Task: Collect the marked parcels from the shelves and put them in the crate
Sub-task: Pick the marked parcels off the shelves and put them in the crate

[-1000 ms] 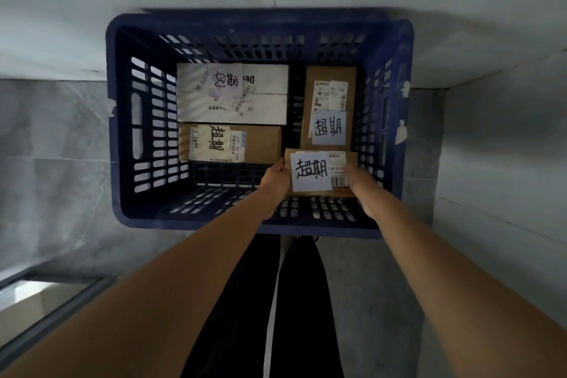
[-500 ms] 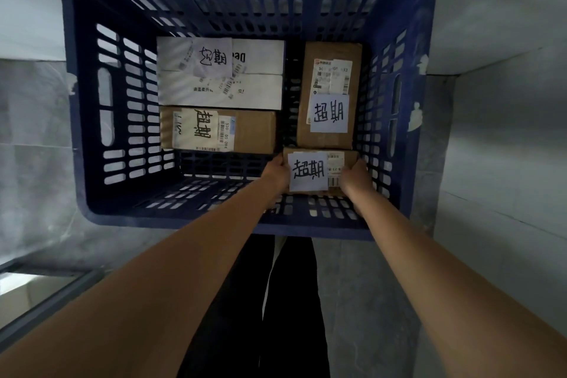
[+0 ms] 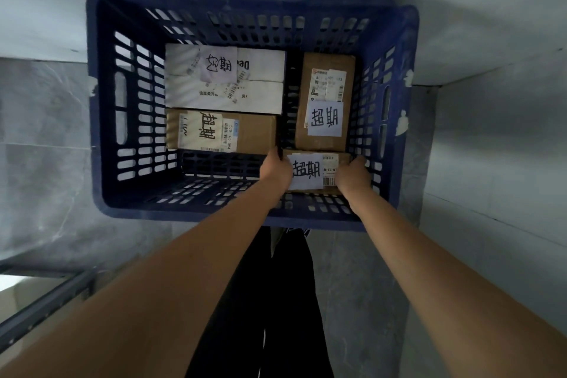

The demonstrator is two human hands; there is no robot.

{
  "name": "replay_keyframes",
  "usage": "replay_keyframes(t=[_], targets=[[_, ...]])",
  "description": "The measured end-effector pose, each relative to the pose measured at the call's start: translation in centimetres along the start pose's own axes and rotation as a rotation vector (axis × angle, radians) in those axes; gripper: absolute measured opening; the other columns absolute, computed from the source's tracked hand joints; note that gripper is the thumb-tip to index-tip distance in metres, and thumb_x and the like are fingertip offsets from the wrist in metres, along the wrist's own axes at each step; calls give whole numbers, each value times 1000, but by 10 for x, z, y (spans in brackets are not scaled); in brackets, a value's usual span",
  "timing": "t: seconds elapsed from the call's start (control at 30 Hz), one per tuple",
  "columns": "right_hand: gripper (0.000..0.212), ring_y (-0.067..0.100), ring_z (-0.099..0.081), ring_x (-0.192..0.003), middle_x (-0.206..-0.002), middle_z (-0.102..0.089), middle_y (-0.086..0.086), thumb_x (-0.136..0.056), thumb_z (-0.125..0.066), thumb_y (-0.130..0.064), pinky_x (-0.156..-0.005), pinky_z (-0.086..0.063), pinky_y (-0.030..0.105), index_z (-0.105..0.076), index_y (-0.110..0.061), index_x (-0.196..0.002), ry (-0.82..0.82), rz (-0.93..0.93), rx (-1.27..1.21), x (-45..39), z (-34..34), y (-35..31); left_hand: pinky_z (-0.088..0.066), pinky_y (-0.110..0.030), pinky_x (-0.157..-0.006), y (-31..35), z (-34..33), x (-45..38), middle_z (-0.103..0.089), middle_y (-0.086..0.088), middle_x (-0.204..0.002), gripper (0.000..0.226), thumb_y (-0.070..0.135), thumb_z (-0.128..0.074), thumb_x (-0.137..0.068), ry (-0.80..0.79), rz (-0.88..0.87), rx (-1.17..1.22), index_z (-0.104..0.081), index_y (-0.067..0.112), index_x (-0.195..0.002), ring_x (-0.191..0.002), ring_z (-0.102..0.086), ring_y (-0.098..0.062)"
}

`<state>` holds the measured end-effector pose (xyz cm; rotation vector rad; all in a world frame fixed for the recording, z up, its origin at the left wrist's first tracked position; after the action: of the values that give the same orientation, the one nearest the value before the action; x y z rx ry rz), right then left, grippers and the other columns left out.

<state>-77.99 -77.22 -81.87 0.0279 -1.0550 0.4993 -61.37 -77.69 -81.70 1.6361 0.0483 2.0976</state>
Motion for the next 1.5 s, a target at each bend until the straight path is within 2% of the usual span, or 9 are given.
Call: replay_keyframes(t=[0.07, 0.13, 0.23, 0.33, 0.47, 0.57, 1.0, 1.23, 1.5], targets=[[45, 33, -47, -125, -142, -44, 20, -103, -31, -14, -97, -41, 33, -25, -2, -146, 34, 65, 12, 19, 8, -15, -49, -29, -61, 13, 11, 23, -54, -13, -131, 45, 17, -36, -100, 35, -68, -52, -34, 13, -144, -104, -59, -28], [42, 32, -46, -126, -141, -45, 20, -103, -33, -13, -99, -39, 32, -32, 2, -143, 64, 159, 35, 44, 18, -36, -40, -23, -55, 27, 25, 48, -47, -16, -137, 45, 17, -36, -99, 50, -173, -155, -34, 10, -143, -109, -55, -30], [43, 30, -52, -117, -130, -53, 18, -100, -33, -26, -96, -43, 35, -45, -1, -134, 134, 381, 103, 94, 32, -73, -46, -37, -88, 50, 57, 91, -42, -14, -142, 45, 19, -37, -97, 108, -362, -331, -36, 8, -141, -124, -45, -31], [46, 33, -43, -128, -139, -47, 18, -100, -34, -28, -107, -35, 51, -42, -5, -139, 246, 609, 246, 152, 44, -105, -23, -40, -117, 71, 96, 141, -25, -7, -156, 54, 22, -35, -99, 190, -539, -508, -23, 12, -151, -144, -21, -25], [53, 27, -18, -148, -158, -24, 14, -103, -33, -28, -121, -9, 45, -27, -5, -150, 324, 807, 383, 236, 54, -143, -5, -37, -121, 91, 153, 206, -12, -6, -161, 58, 27, -32, -101, 341, -734, -710, -13, 12, -153, -149, -3, -21], [55, 24, -12, -149, -160, -19, 11, -104, -32, -30, -120, -3, 40, -24, -6, -152, 318, 959, 431, 289, 56, -177, 0, -36, -121, 103, 194, 250, -11, -7, -161, 59, 32, -30, -101, 497, -778, -776, -12, 11, -153, -149, -1, -21], [56, 24, -5, -150, -162, -8, 8, -105, -26, -33, -122, -1, 42, -12, -10, -154, 299, 1755, 796, 510, 40, -273, -1, -39, -122, 42, 353, 434, -12, -6, -161, 60, 38, -30, -102, 1087, -503, -572, -15, 11, -153, -149, -2, -23], [55, 23, -4, -150, -162, -10, 8, -105, -26, -32, -120, 0, 41, -13, -11, -154, 179, 1978, 868, 601, -21, -245, -3, -41, -122, -47, 385, 519, -14, -5, -160, 59, 37, -33, -101, 1307, -370, -472, -16, 12, -152, -149, -4, -22], [56, 21, -4, -150, -162, -11, 6, -104, -29, -29, -122, -2, 41, -14, -10, -154, -110, 2202, 913, 727, -141, -170, -3, -39, -122, -223, 399, 601, -12, -4, -161, 62, 34, -36, -100, 1431, -59, -359, -15, 11, -153, -149, -1, -20]])
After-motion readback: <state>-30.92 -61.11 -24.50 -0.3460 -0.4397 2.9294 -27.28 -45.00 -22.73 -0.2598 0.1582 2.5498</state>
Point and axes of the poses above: each hand's wrist, its own x-axis away from the middle knuckle, its own z-axis out of the back of the hand, y = z × x, the point moved 4 cm from there along -x, towards the middle knuckle
